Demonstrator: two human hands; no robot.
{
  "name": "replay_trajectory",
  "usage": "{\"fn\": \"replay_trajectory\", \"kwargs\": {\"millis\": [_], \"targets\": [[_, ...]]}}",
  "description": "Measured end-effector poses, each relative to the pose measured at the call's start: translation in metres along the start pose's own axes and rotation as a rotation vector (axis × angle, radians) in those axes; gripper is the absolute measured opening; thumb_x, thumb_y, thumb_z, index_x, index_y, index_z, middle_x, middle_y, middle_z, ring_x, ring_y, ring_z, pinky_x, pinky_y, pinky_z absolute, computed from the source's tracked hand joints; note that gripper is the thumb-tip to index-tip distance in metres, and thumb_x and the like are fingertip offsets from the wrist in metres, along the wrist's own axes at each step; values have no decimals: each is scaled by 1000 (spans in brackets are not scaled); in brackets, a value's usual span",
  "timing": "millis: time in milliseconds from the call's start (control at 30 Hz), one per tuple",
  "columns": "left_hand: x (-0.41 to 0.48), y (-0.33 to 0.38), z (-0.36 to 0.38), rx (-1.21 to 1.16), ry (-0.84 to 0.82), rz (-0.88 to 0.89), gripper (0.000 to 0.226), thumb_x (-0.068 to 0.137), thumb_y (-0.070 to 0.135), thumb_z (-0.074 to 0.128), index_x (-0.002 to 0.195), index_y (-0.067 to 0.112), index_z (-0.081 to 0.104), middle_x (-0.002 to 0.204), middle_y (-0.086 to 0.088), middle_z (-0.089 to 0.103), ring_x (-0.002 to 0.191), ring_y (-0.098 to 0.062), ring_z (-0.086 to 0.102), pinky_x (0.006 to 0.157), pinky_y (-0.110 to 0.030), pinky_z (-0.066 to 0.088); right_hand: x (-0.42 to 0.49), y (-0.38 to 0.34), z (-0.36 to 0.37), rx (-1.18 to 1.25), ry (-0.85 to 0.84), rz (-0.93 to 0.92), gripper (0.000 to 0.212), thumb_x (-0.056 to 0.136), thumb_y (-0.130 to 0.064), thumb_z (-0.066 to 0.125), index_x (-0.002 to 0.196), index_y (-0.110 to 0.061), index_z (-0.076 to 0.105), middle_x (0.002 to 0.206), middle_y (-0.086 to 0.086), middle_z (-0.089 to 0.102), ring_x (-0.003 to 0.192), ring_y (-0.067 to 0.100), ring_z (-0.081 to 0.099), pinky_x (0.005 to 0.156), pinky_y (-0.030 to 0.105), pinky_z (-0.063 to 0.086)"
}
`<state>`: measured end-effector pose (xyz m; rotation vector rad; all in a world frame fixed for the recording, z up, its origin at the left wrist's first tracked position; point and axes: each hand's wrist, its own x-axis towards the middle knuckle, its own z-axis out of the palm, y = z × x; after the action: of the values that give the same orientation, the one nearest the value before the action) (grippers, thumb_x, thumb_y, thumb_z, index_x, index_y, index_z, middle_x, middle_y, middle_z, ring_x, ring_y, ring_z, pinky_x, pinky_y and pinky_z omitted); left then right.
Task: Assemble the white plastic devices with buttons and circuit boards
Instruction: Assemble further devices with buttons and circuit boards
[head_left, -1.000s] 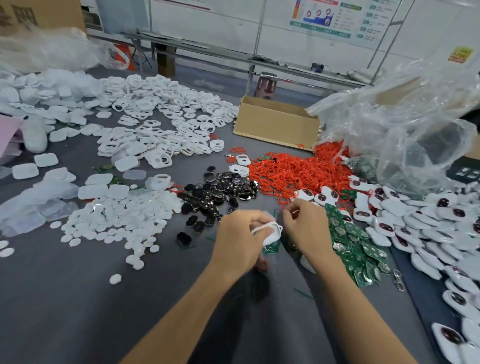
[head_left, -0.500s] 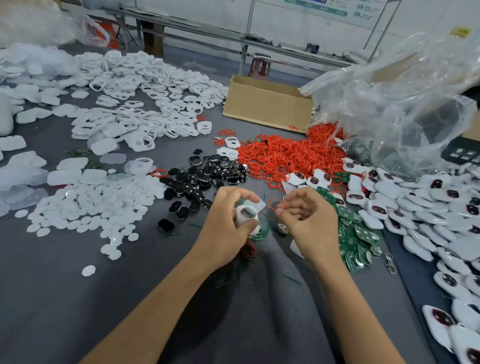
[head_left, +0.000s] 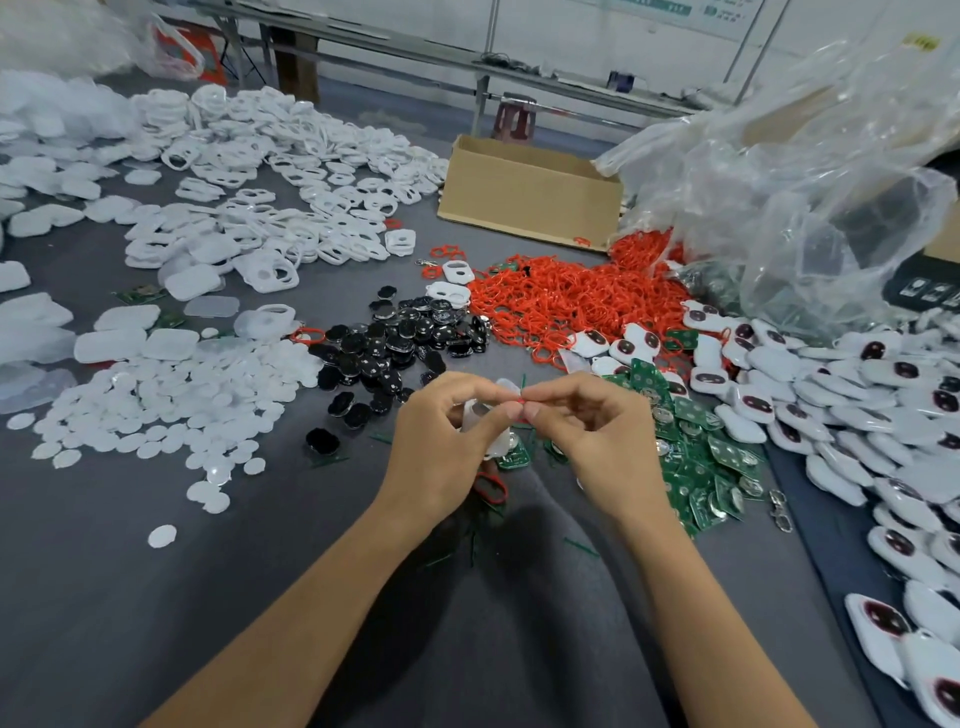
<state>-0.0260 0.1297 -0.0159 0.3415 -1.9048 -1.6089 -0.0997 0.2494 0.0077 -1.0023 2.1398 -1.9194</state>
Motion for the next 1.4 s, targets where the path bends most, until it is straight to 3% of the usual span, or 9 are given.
{"fn": "replay_trajectory", "kwargs": {"millis": [133,400,600,733,833,967,1067,1233,1400], "targets": [[0,-1,-1,40,3,41,15,83,9,72,83,23,74,90,12,66,85,-6,63,77,-27,50,1,1,-1,6,12,8,23,77,10,69,78,-12,71,68,-8,71,60,1,61,61,12,47],[0,-3,1,70,29,48,15,86,9,69,81,22,72,91,7,67,85,-6,62,78,-21,48,0,-1,1,46,-40,-1,21,78,10,68,85,-10,68,77,4,69,70,12,63,67,17,52],[1,3,-2,-397,-50,-182,8,83,11,67,88,9,73,84,-7,70,59,-11,58,48,-21,45,-1,-6,-3,105,-113,-46,31,75,12,68,96,-12,68,86,2,68,75,8,62,71,22,52],[0,5,-1,-431,-107,-249,31,73,22,70,103,13,68,92,-3,70,71,-9,61,59,-20,48,-1,-5,-3,19,-86,-101,24,81,7,65,99,-9,65,97,4,67,84,6,62,79,30,53],[1,1,0,-400,-110,-338,45,83,4,68,124,12,50,111,-4,62,82,-11,61,69,-22,49,0,-3,-4,21,-27,-70,22,84,8,62,98,-9,63,96,5,70,85,7,65,80,18,50],[0,-2,-1,-288,-91,-359,53,81,-4,70,122,11,40,107,-11,62,78,-12,64,67,-18,53,-1,4,-1,-231,33,-124,21,80,3,69,95,-12,66,86,-3,70,78,5,65,76,17,50],[-1,-1,-2,-265,-112,-353,50,77,-5,74,121,3,52,101,-14,69,81,-15,65,72,-21,56,-4,8,4,-417,47,-250,21,77,-3,74,96,-11,69,84,-5,69,75,6,63,76,14,49],[-5,4,-4,-280,-164,-316,31,78,-7,72,107,1,66,100,-20,71,81,-25,67,78,-33,58,-5,11,4,-565,68,-351,21,78,-4,74,98,-8,71,90,2,69,80,16,63,78,30,52],[-4,7,-1,-376,-177,-388,20,84,-11,62,104,-9,60,104,-26,66,85,-24,65,83,-38,59,-3,10,4,-547,56,-354,20,74,5,73,92,-4,72,91,4,69,74,7,60,76,15,48]]}}
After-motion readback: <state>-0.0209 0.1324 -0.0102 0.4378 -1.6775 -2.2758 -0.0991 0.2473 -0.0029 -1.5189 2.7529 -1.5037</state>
